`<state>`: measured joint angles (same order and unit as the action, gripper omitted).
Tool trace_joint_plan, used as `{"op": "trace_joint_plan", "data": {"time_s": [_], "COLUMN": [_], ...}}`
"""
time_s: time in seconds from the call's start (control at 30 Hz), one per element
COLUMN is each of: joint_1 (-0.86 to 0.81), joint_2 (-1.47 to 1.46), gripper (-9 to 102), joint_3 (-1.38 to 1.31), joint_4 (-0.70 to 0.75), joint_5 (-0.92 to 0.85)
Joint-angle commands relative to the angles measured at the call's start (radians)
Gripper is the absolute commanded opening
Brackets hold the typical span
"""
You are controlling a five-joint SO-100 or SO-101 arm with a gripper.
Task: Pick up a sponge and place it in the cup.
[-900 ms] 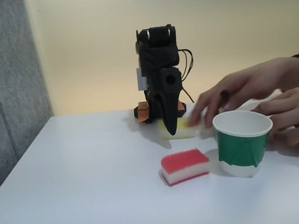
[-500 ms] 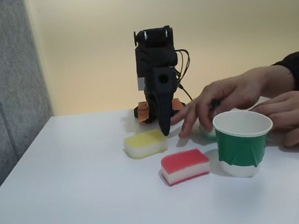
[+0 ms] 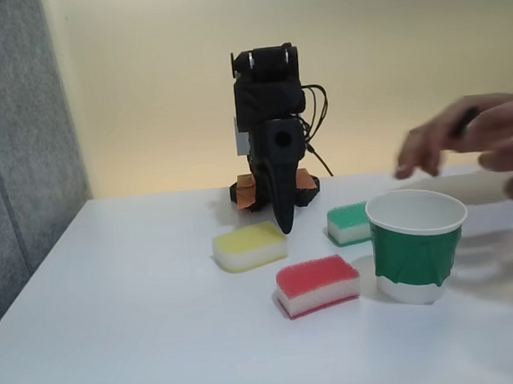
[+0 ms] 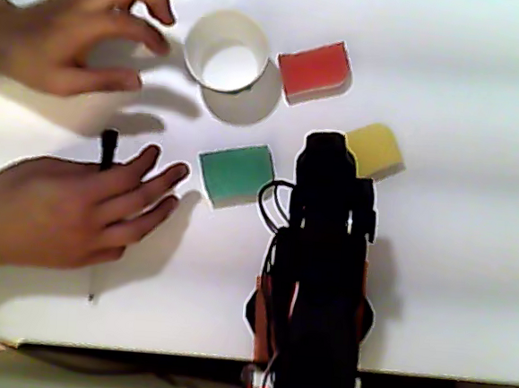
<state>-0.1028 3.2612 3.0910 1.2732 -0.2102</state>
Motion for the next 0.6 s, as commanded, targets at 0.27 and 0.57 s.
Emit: {"op": "trace_joint_plan", "data": {"time_s": [0.27, 0.57], "joint_1": [-0.014, -0.018], "joint_2": [0.003, 0.0], "gripper": [0, 0], "joint_3": [0.0, -0.107], "joint_4": [0.107, 0.117], "joint_5": [0.0, 0.0]}}
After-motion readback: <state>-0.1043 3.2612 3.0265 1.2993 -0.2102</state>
